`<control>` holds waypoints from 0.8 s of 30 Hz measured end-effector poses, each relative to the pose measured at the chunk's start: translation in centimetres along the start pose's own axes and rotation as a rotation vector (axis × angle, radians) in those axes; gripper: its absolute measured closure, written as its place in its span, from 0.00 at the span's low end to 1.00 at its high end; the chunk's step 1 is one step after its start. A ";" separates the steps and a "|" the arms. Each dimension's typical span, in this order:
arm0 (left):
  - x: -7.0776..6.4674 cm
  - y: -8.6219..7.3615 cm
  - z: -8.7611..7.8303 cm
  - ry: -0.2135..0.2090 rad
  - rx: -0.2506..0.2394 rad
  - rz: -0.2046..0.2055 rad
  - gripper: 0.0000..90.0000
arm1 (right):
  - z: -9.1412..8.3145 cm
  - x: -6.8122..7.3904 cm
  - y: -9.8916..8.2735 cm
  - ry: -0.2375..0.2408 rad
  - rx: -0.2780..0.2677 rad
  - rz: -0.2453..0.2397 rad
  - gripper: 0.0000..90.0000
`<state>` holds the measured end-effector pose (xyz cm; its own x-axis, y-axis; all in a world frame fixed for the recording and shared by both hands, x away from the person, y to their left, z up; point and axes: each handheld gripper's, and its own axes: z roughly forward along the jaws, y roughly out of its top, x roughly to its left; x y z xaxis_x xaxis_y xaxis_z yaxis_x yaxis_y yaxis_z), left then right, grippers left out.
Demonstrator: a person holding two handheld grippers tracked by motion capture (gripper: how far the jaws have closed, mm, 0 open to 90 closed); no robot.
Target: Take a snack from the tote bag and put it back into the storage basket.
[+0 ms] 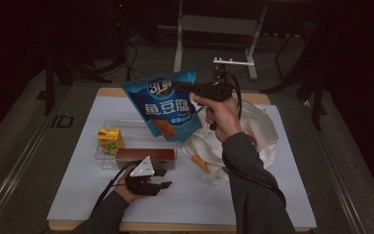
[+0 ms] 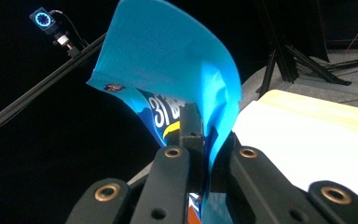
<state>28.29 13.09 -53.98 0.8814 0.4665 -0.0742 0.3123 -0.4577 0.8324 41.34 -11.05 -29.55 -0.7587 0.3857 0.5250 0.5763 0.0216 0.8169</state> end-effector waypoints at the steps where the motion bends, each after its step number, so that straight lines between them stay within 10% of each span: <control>1: 0.0 0.0 0.0 0.000 -0.001 0.000 0.56 | 0.2 0.0 0.0 0.001 0.002 0.001 0.98; 24: -0.1 0.0 0.0 0.000 0.001 0.010 0.56 | 4.7 -0.5 -1.1 -0.017 0.029 0.020 0.98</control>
<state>28.23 13.01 -53.98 0.8844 0.4620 -0.0658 0.3040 -0.4633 0.8324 42.47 -6.96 -31.83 -0.7418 0.4020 0.5368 0.6000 0.0403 0.7990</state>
